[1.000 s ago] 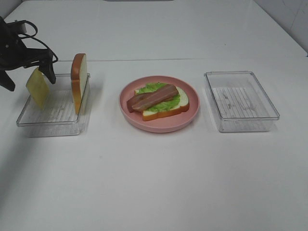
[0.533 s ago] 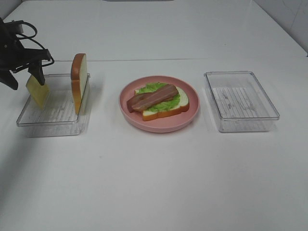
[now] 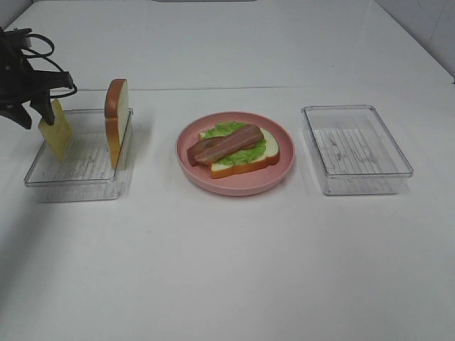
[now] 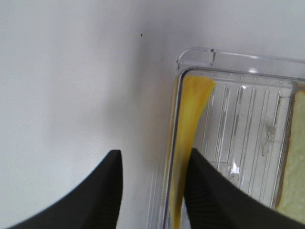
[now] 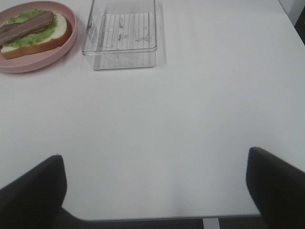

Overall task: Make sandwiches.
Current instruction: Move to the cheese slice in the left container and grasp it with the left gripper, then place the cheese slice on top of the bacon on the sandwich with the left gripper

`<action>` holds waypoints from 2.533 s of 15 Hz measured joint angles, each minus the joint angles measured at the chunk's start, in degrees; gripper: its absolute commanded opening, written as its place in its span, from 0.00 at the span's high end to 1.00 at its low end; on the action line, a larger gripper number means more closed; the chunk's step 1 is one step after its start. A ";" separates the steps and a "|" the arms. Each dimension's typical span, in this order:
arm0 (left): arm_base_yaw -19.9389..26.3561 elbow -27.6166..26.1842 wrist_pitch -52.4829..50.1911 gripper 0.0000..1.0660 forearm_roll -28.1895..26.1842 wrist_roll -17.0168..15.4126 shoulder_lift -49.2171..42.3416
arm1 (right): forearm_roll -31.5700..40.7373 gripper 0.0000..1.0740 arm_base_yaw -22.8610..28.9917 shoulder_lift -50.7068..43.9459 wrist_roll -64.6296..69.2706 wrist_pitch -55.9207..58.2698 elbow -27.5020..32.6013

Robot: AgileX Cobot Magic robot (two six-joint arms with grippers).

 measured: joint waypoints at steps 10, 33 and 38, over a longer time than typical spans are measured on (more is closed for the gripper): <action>0.00 0.00 -3.90 1.00 0.00 0.00 0.00 | 0.00 0.08 0.00 0.00 0.00 0.00 0.00; 0.00 -0.06 -3.90 1.00 -6.07 -0.11 -6.13 | 0.00 0.08 0.00 0.00 0.00 0.00 0.00; 0.00 -0.17 -2.06 1.00 -6.70 -0.06 -10.60 | 0.00 0.08 0.00 0.00 0.00 0.00 0.00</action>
